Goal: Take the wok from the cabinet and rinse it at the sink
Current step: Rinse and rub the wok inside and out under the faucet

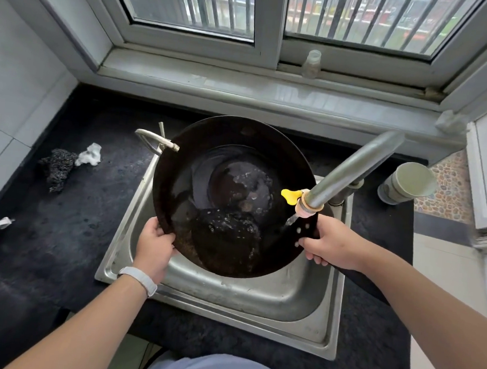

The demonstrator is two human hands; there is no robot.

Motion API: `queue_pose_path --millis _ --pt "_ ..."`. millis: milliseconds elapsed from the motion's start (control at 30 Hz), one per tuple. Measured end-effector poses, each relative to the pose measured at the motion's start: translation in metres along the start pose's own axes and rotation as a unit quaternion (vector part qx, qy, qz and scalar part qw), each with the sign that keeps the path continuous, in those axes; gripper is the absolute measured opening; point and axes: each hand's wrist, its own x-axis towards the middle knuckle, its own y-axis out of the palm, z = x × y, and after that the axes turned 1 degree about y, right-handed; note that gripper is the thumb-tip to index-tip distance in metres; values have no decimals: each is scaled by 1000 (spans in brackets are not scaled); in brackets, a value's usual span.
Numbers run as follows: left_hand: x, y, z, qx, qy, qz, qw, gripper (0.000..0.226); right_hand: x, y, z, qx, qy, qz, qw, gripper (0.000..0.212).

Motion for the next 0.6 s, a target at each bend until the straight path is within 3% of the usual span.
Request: queue_pose_path --millis 600 --pt "8 -2 -1 15 14 -2 1000 43 0 3 3 -13 2 2 1000 6"
